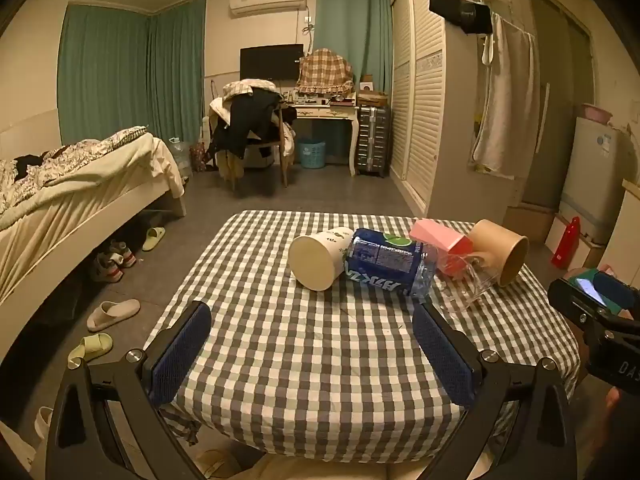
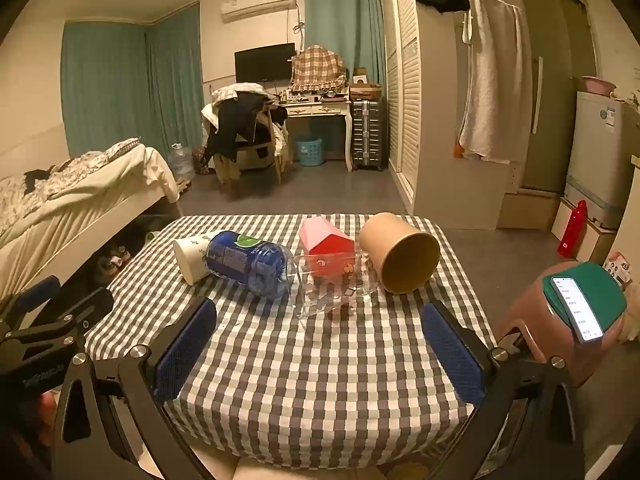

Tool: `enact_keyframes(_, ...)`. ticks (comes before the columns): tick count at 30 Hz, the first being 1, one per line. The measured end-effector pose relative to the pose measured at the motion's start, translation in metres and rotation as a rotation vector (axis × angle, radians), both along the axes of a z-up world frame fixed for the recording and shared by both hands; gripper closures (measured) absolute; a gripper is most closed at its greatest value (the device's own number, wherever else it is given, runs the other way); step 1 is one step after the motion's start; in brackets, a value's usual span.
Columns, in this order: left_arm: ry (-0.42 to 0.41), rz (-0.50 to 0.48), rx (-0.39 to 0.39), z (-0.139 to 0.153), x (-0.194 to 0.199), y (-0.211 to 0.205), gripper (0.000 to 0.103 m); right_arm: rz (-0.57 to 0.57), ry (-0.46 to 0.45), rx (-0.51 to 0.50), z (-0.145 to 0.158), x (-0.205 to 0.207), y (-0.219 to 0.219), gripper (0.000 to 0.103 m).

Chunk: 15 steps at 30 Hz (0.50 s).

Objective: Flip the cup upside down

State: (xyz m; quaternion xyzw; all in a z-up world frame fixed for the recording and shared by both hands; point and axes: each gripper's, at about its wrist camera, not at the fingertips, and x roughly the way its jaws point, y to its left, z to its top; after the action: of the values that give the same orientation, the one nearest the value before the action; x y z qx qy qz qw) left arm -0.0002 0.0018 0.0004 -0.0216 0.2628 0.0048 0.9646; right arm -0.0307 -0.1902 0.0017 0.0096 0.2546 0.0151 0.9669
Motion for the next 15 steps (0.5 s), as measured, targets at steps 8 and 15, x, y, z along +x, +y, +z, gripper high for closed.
enact_keyframes(8,-0.002,0.008,0.029,-0.001,-0.001,-0.002,0.000,-0.002,0.015,-0.001,-0.001,0.002,0.002,0.000)
enact_keyframes(15,-0.006,0.008,0.028,0.000,-0.001,-0.002,0.000,0.013,0.023,0.007,-0.003,-0.001,0.006,0.000)
